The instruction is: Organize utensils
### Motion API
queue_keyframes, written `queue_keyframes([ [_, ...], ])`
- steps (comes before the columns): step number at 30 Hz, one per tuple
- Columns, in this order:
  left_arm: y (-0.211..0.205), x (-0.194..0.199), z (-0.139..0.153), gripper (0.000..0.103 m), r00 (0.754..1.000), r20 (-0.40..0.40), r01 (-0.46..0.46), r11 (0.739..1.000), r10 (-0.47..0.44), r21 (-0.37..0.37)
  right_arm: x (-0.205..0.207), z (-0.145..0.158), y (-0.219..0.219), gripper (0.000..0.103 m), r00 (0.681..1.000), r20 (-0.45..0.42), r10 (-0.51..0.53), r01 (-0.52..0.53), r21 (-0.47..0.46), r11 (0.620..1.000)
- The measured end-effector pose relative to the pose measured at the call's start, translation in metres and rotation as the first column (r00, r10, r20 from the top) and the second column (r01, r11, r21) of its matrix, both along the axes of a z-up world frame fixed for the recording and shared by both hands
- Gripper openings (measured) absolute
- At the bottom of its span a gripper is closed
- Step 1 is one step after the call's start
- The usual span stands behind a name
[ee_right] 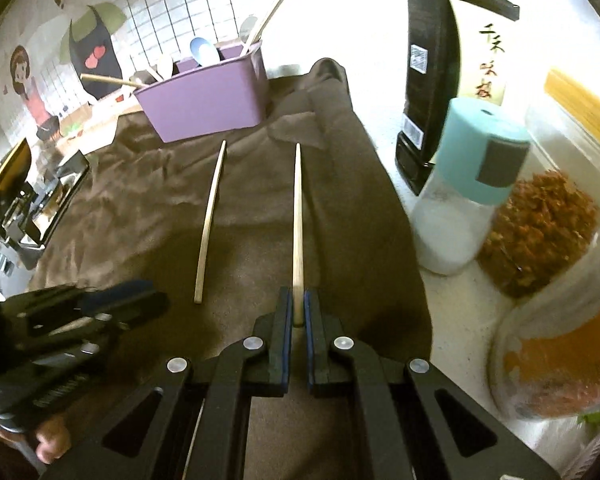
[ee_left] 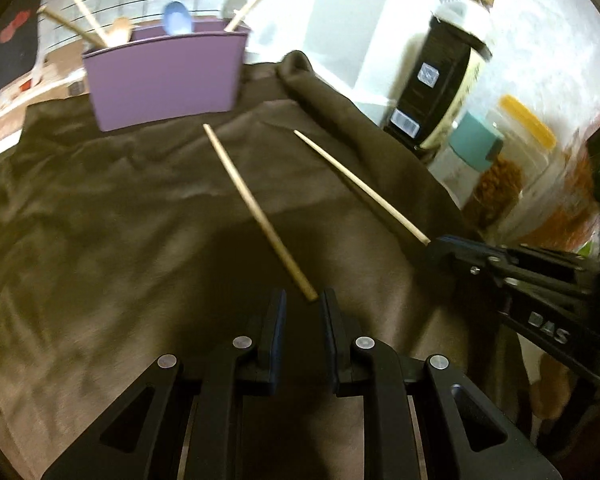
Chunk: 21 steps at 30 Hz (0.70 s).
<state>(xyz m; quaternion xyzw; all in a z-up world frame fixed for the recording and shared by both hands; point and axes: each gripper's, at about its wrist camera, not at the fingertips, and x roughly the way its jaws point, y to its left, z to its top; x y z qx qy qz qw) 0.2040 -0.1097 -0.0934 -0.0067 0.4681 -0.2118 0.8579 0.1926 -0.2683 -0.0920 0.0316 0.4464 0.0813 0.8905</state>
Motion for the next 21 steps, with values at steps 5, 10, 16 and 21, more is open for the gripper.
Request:
queue_keyframes([
  [5, -0.012, 0.012, -0.012, 0.019, 0.999, -0.049, -0.019, 0.999, 0.021, 0.025, -0.005, -0.003, -0.002, 0.005, 1.0, -0.003, -0.003, 0.003, 0.009, 1.0],
  [10, -0.021, 0.011, -0.012, 0.019, 1.0, 0.006, -0.03, 0.992, 0.029, 0.125, -0.007, -0.005, -0.004, 0.005, 1.0, -0.006, -0.01, 0.011, 0.02, 1.0],
  [16, -0.004, 0.015, -0.013, 0.019, 0.997, 0.018, -0.08, 0.986, 0.079, 0.147, -0.007, -0.004, 0.001, 0.005, 1.0, 0.002, 0.0, 0.0, 0.014, 1.0],
  [21, 0.019, 0.021, -0.011, 0.019, 0.991, 0.01, -0.136, 0.983, 0.136, 0.125, -0.004, -0.004, 0.009, 0.005, 1.0, 0.002, 0.026, -0.026, 0.01, 1.0],
])
